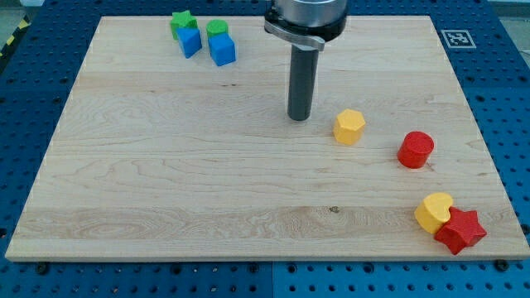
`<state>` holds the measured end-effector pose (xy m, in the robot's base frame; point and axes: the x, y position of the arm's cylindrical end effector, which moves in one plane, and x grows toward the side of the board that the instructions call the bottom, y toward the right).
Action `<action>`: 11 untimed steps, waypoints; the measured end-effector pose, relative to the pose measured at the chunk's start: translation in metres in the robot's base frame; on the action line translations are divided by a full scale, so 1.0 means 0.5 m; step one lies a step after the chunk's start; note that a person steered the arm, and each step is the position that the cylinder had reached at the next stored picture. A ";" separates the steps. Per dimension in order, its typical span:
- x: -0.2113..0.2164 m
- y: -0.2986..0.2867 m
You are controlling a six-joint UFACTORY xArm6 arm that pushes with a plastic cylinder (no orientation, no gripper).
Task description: Push the yellow hexagon and the red circle closer to the red star
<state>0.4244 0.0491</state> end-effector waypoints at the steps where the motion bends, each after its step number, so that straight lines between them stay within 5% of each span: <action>1: 0.025 0.043; 3: 0.031 0.169; 11: 0.146 0.302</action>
